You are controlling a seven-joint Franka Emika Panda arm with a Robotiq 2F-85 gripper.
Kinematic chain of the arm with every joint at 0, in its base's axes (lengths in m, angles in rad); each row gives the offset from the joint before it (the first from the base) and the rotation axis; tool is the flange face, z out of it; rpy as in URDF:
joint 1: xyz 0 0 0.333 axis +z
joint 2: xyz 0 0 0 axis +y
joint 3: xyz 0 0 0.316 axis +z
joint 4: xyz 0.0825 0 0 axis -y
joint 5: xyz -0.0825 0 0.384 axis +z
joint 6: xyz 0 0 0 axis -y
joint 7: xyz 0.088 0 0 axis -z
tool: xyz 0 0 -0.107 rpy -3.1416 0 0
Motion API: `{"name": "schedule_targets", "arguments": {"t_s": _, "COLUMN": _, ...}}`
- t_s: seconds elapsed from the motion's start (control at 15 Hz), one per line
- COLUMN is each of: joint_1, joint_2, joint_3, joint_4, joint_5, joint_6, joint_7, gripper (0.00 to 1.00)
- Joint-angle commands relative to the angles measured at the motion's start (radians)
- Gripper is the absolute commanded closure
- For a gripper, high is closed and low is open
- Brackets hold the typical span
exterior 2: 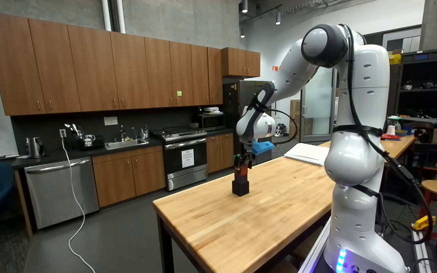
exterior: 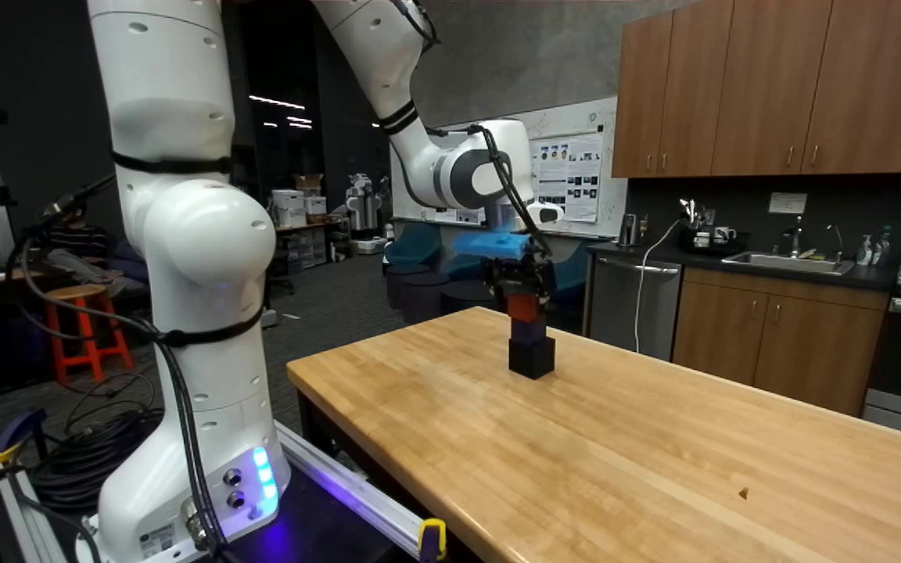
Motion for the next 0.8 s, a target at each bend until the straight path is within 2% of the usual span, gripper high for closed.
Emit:
{"name": "schedule_targets", "arguments": {"t_s": 0.0, "joint_1": -0.011, "joint_2": -0.056, "joint_3": -0.003, "joint_4": -0.021, "joint_5": -0.056, "joint_6": -0.059, "joint_7": 0.018, "gripper": 0.0}}
{"name": "schedule_targets", "arguments": {"t_s": 0.27, "joint_1": -0.027, "joint_2": -0.092, "joint_3": -0.011, "joint_4": -0.036, "joint_5": -0.118, "joint_6": -0.098, "joint_7": 0.034, "gripper": 0.0}}
{"name": "schedule_targets", "arguments": {"t_s": 0.73, "joint_1": -0.065, "joint_2": -0.143, "joint_3": -0.035, "joint_4": -0.037, "joint_5": -0.185, "joint_6": -0.25, "joint_7": 0.032, "gripper": 0.0}}
